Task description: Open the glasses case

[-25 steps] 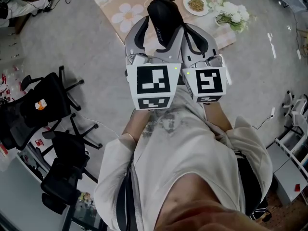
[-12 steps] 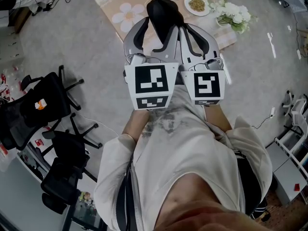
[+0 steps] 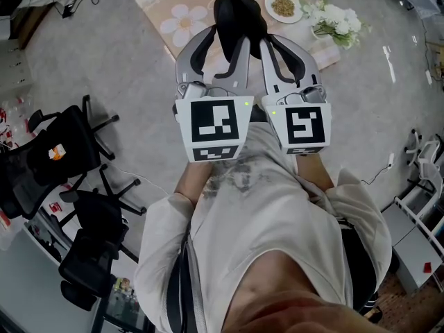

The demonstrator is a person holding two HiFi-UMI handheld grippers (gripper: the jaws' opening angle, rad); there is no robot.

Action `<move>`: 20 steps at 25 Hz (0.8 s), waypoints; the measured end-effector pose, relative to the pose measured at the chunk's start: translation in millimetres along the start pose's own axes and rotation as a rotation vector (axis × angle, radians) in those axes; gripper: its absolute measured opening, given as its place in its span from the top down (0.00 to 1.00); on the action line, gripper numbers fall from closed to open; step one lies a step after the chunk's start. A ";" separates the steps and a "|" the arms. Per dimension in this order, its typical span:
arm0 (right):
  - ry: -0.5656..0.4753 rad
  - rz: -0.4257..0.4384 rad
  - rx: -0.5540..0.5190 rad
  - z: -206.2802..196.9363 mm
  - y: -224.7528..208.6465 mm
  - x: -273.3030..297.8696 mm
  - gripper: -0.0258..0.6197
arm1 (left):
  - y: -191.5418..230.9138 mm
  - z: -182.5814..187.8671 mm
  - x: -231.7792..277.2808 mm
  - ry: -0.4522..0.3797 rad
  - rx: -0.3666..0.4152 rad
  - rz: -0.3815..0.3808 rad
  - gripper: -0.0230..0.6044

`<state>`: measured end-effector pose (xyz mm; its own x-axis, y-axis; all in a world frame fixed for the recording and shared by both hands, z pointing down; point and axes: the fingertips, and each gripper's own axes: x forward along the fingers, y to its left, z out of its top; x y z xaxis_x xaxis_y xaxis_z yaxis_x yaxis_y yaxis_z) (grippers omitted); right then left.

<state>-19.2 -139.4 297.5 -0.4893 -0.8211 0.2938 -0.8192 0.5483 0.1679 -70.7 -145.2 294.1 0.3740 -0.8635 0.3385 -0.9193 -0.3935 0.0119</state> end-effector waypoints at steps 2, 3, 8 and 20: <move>0.001 0.017 0.025 0.1 -0.9 -1.4 0.91 | -0.1 1.0 -0.5 -0.005 -0.006 -0.027 0.67; 0.001 0.027 0.040 0.2 -1.4 -2.2 0.91 | 0.1 1.2 -0.9 -0.005 -0.012 -0.042 0.67; -0.003 0.067 0.088 1.4 -1.9 -5.1 0.91 | 4.3 -0.1 -4.1 0.004 -0.036 -0.086 0.68; -0.025 0.124 0.157 7.7 -2.3 -12.9 0.91 | 10.3 2.9 -12.2 -0.005 0.009 -0.056 0.82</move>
<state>-13.4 -131.2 286.1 -0.5950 -0.7537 0.2790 -0.7878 0.6156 -0.0171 -84.4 -139.7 287.4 0.4252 -0.8415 0.3333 -0.8958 -0.4440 0.0219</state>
